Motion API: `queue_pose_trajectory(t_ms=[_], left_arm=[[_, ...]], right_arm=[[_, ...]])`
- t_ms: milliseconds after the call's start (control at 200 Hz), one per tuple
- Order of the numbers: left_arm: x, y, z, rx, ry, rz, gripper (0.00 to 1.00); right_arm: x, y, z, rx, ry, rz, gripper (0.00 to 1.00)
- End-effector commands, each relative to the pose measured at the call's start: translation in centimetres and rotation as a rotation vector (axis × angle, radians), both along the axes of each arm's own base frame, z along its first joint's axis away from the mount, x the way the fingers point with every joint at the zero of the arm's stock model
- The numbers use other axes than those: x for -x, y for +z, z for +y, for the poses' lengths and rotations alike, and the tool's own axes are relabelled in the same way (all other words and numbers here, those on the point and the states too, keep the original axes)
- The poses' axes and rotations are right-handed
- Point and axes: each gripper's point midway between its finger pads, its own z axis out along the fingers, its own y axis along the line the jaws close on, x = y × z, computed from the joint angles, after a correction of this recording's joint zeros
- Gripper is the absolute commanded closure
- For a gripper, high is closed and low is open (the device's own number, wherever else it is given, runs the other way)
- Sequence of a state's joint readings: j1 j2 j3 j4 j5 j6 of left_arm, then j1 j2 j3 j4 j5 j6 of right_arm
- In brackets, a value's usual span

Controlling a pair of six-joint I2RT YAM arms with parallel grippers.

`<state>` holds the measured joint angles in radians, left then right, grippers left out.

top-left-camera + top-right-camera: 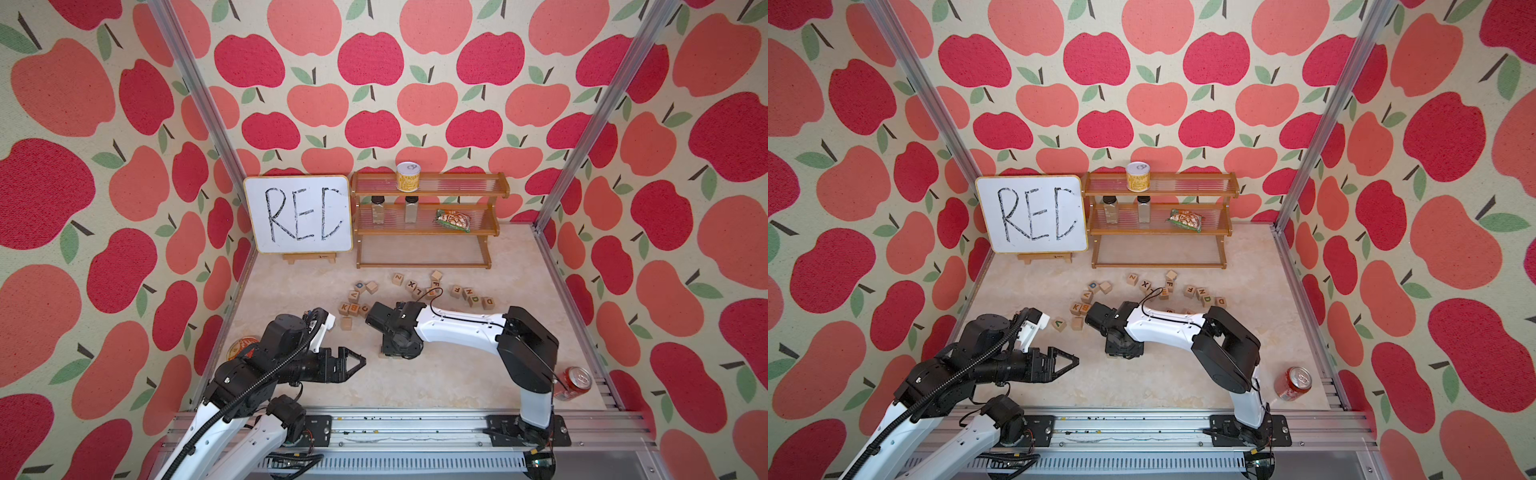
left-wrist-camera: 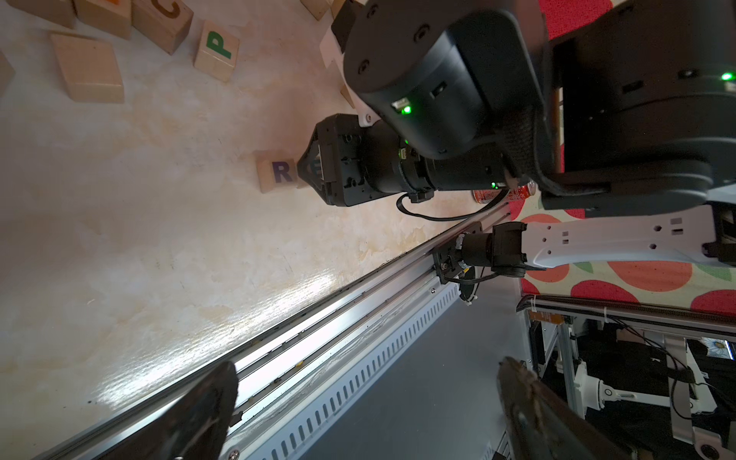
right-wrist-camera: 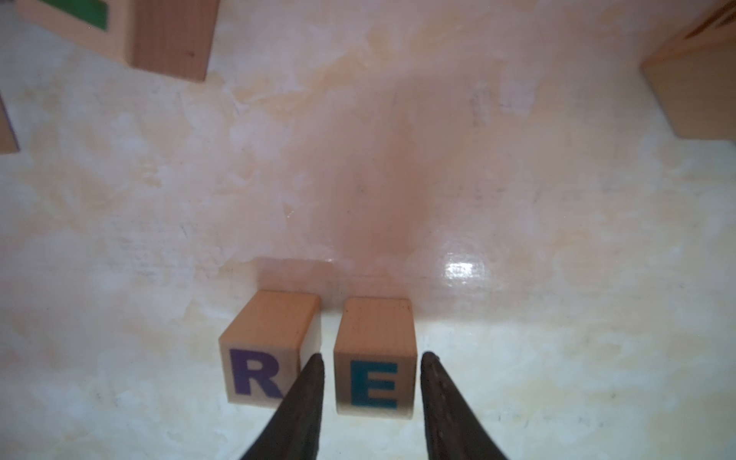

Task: Assemble the uppercase word "red" with letter blocks
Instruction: Place the letter block at the center of the board.

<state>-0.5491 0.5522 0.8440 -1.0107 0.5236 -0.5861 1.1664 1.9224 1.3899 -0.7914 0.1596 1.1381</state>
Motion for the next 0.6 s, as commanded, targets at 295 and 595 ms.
queue_pose_trajectory(t_ms=[295, 595], left_arm=[[-0.2, 0.0, -0.3, 0.018, -0.018, -0.003, 0.01], [-0.5, 0.6, -0.5, 0.022, -0.019, -0.008, 0.01]], right_arm=[[-2.2, 3.7, -1.7, -0.016, -0.024, -0.050, 0.58], [-4.7, 5.5, -3.0, -0.031, -0.035, -0.067, 0.45]])
